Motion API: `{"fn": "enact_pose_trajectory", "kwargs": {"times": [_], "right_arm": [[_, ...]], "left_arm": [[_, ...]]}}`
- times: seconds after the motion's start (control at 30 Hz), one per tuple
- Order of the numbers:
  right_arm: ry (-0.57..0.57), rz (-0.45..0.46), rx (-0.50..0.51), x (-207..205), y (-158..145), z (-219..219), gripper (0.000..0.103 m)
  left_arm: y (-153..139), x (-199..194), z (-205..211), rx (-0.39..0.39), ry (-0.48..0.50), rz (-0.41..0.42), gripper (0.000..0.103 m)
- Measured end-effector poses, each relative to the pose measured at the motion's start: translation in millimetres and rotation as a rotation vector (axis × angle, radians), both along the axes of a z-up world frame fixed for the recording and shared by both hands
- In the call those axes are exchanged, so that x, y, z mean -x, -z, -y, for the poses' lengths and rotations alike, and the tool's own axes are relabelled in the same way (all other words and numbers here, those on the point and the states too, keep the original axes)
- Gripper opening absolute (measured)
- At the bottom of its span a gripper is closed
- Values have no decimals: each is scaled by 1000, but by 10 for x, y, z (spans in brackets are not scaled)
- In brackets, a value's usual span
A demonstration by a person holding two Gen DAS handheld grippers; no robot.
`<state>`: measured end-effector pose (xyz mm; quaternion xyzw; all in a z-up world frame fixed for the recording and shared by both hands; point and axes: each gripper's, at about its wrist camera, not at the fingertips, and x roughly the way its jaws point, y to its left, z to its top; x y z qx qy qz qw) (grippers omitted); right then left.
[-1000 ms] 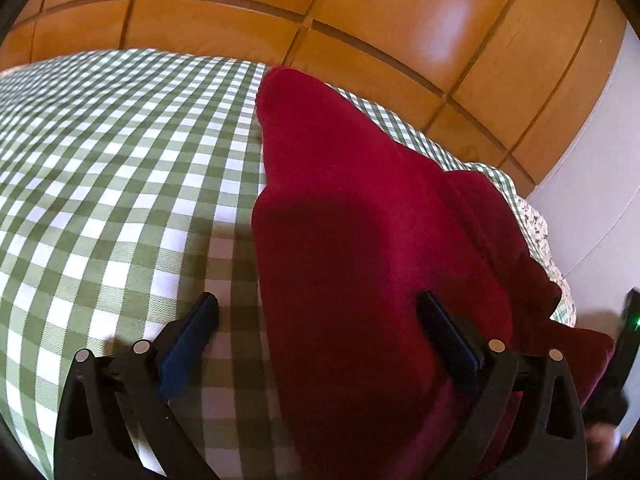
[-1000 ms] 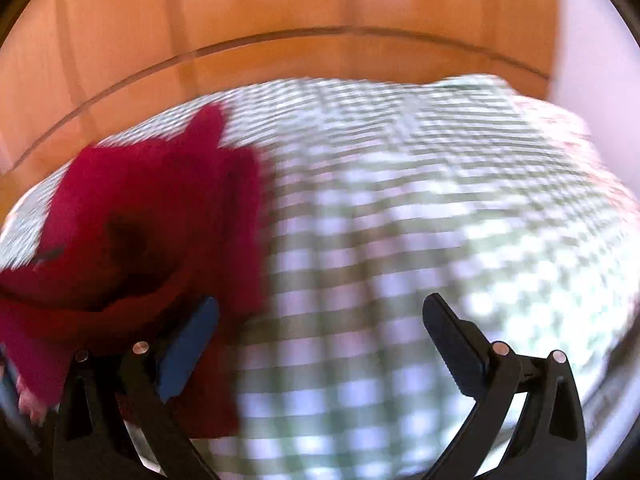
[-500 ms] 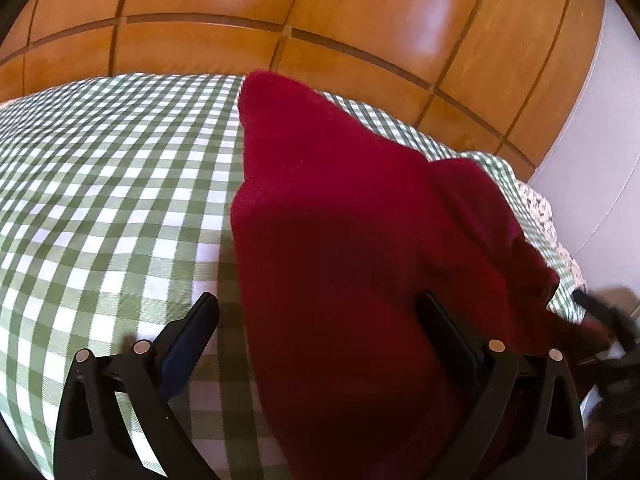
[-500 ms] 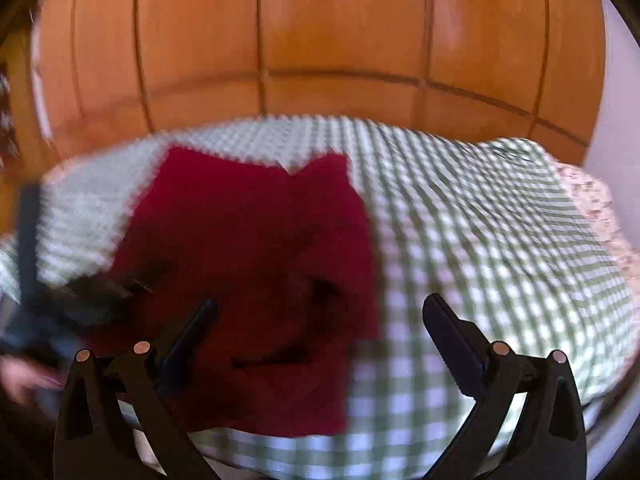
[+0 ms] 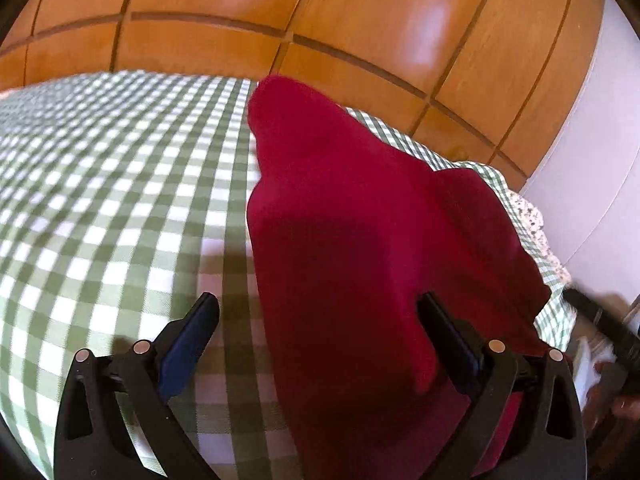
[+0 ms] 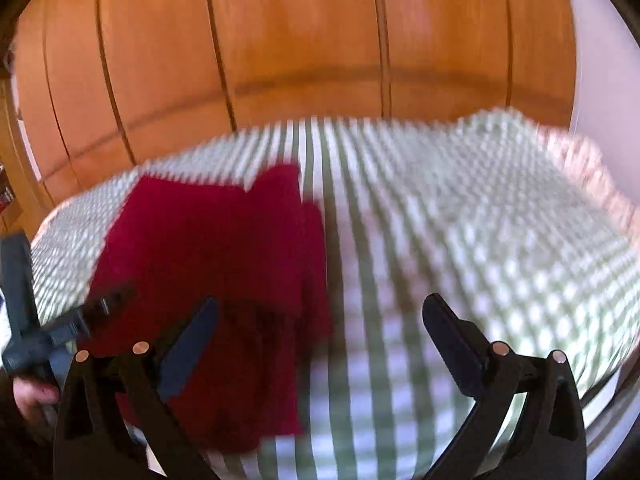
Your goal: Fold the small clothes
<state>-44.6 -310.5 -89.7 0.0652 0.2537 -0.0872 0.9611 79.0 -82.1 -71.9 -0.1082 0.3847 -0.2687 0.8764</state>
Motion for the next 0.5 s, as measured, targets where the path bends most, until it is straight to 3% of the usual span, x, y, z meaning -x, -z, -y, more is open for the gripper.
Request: {"fn": "enact_pose_trajectory", "kwargs": {"times": [0.13, 0.27, 0.4, 0.5], "right_arm": [[-6, -93, 72, -507, 52, -42, 101], [48, -193, 74, -825, 353, 54, 101], [61, -130, -30, -798, 602, 237, 101], [56, -27, -94, -683, 724, 299, 101]], "left_arm": [[-21, 32, 49, -35, 4, 13, 99], [-66, 52, 65, -76, 16, 19, 99], [-73, 24, 29, -64, 35, -12, 99], [-58, 5, 36, -68, 46, -17, 99]]}}
